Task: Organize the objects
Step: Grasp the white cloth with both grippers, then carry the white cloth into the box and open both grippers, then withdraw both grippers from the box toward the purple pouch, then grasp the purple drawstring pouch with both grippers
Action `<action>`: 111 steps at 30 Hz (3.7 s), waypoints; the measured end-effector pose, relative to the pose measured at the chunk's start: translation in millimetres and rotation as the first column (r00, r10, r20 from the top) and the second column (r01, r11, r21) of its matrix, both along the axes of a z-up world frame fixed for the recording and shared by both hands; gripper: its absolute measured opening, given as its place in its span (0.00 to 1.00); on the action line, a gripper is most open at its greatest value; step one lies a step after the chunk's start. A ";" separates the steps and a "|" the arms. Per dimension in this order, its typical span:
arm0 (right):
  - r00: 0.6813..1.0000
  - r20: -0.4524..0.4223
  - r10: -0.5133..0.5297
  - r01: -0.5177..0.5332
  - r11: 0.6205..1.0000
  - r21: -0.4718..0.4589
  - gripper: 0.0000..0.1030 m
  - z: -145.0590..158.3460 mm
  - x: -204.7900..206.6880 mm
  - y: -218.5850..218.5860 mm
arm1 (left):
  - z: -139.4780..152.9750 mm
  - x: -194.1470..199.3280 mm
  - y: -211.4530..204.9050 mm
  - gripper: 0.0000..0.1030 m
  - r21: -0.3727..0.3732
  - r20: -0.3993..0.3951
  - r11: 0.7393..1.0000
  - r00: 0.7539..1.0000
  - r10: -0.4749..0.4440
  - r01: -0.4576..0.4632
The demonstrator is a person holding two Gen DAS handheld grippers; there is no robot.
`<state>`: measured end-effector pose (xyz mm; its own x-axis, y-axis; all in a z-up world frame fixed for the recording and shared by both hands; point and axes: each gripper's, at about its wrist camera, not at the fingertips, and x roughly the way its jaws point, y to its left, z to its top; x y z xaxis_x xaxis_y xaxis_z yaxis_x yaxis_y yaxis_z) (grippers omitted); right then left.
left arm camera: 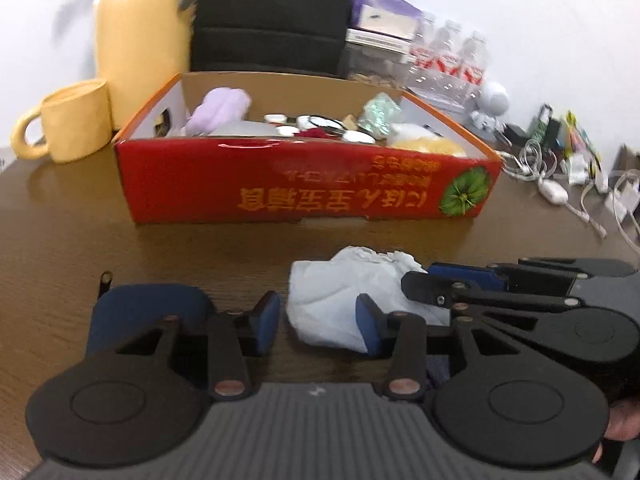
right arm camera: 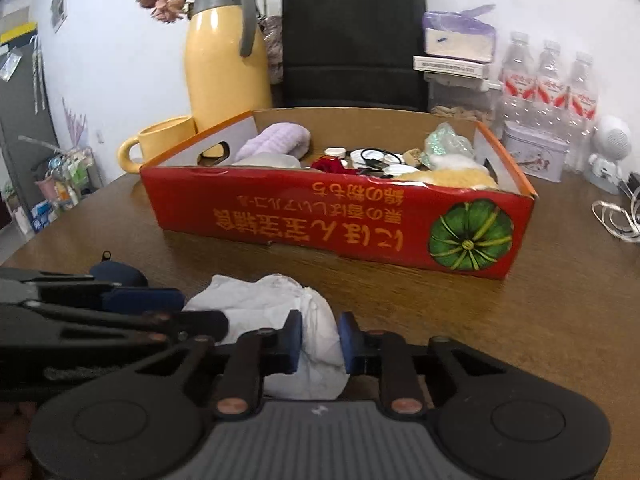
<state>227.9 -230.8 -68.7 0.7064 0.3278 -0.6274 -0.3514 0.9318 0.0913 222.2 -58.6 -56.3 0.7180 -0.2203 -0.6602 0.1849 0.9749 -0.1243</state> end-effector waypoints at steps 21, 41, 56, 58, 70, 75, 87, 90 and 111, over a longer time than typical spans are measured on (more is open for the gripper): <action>0.996 0.084 -0.024 0.011 0.988 0.153 0.11 53.1 -139.1 -24.7 | 54.0 -121.9 20.7 0.02 -0.092 0.097 0.995 0.995 -0.033 0.042; 0.994 0.105 0.034 -0.014 0.983 -0.181 0.10 126.5 152.0 11.6 | 83.1 218.4 31.4 0.02 -0.157 -0.071 0.986 0.995 -0.073 0.061; 0.992 -0.109 0.063 -0.082 0.981 -0.174 0.27 42.4 286.3 77.7 | 64.7 249.8 70.8 0.58 0.091 -0.012 0.995 0.999 0.039 -0.037; 0.994 -0.105 0.043 -0.059 0.986 -0.155 0.35 54.4 282.2 67.9 | 72.0 242.1 72.0 0.58 0.077 -0.004 0.996 0.999 0.046 -0.046; 0.993 0.114 0.020 -0.015 0.999 -0.048 0.58 133.9 91.9 -29.4 | 122.3 39.6 66.2 0.83 0.016 0.229 1.000 0.973 -0.025 0.022; 0.992 0.127 0.025 -0.020 0.999 -0.039 0.67 104.4 -34.9 -50.5 | 92.1 -100.1 46.2 0.94 -0.011 0.279 0.989 0.951 -0.136 0.145; 0.998 -0.044 -0.048 0.044 0.995 -0.093 0.68 30.1 -182.4 -61.0 | 50.9 -168.1 21.5 0.96 0.019 0.160 0.993 0.980 -0.120 0.119; 0.997 -0.015 -0.077 0.074 0.991 -0.111 0.67 28.3 -182.9 -59.9 | 47.0 -167.8 15.8 0.96 0.019 0.151 0.989 0.977 -0.150 0.149; 0.998 0.012 0.056 -0.055 0.998 -0.037 0.41 23.2 -86.1 -37.3 | 7.8 -113.6 11.9 0.52 -0.076 -0.070 0.980 0.979 -0.192 0.186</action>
